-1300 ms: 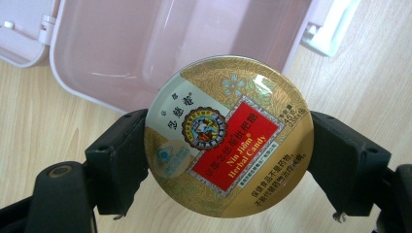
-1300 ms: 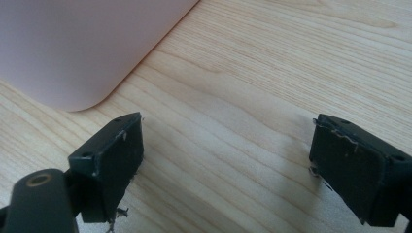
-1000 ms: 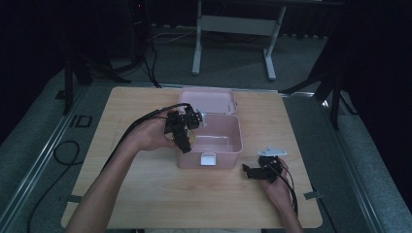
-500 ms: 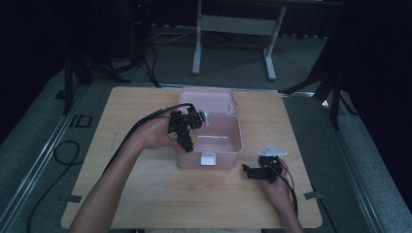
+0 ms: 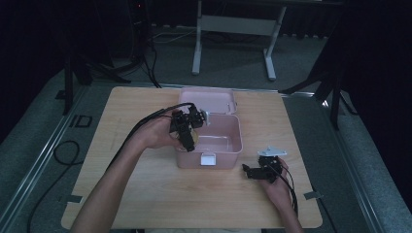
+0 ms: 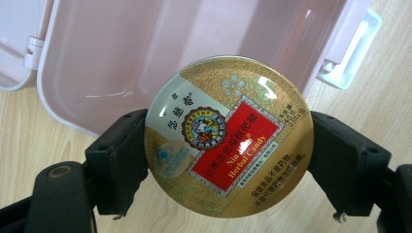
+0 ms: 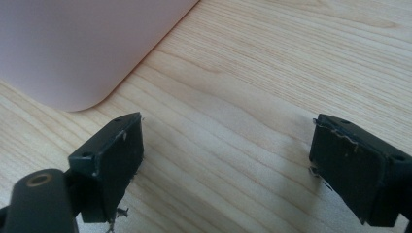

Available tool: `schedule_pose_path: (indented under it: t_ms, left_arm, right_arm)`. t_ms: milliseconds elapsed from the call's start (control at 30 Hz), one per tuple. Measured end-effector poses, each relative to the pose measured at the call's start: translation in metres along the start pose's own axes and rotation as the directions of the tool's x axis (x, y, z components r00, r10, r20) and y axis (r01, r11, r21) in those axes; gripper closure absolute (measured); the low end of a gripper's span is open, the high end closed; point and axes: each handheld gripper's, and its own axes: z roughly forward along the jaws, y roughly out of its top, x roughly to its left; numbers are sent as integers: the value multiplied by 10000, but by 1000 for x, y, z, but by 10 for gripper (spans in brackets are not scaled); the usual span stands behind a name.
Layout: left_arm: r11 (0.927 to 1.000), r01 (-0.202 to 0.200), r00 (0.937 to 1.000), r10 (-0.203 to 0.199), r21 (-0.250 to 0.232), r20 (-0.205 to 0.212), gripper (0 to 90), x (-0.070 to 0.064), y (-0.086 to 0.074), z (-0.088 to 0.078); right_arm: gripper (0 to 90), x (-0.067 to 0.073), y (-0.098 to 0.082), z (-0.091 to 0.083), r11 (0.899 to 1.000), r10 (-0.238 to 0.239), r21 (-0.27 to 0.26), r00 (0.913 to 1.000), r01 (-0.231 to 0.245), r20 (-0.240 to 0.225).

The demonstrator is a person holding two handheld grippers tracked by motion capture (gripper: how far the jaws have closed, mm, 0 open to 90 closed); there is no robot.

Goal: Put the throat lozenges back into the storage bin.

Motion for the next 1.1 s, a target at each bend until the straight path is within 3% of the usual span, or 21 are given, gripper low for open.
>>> schedule_pose_path:
  t_ms: [167, 233, 533, 767, 967, 1100]
  left_arm:
    - [10000, 57, 10000, -57, 40, -26, 207, 1, 1, 2]
    - [9996, 266, 9995, -268, -110, -163, 146, 1, 2, 1]
    - [9974, 484, 9979, -506, -529, -411, 159, 6, -6, -6]
    - [9905, 1017, 9929, -1069, -929, -527, 191, 14, -29, -11]
    - [9863, 1352, 9863, -1431, -946, -823, 193, 20, -53, -17]
    - [9855, 1476, 9822, -1560, -838, -1044, 201, 22, -60, -18]
  right_arm:
    - [120, 0, 0, 0, 10000, -8, -7, 10000, 8, 3]
    - [120, 0, 0, 0, 10000, -13, -7, 10000, 13, 3]
    - [120, 0, 0, 0, 10000, -28, -1, 10000, 28, -18]
    - [120, 0, 0, 0, 10000, -31, -2, 10000, 31, -16]
    - [120, 0, 0, 0, 10000, -34, -3, 10000, 34, -15]
    - [120, 0, 0, 0, 10000, -26, -3, 10000, 26, -17]
